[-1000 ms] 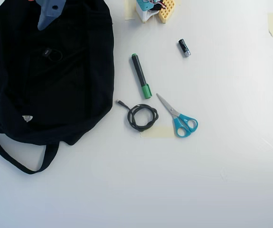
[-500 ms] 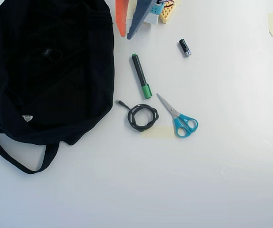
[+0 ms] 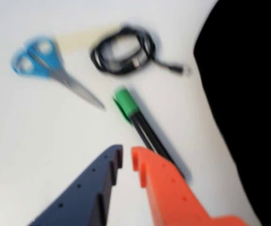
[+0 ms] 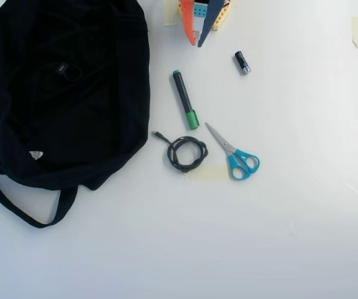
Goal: Put the bike light into the black bag
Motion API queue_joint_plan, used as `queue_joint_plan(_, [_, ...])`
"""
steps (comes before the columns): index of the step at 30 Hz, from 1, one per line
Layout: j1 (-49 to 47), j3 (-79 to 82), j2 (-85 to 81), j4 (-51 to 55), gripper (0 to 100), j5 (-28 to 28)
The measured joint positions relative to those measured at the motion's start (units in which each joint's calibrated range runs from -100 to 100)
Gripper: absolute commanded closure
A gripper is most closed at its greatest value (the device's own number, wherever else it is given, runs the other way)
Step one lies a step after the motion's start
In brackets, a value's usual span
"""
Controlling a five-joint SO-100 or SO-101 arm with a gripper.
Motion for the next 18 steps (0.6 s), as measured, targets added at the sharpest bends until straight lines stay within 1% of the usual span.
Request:
queue_joint_plan(9, [-0.5,22.6,-13.4,0.0,98,0.7])
queue_joint_plan(15, [-0.7,38.5,-27.3,-0.1,98,0.7])
queue_joint_plan(18, [-0.7,42.1,-28.5,-1.4,98,0.7])
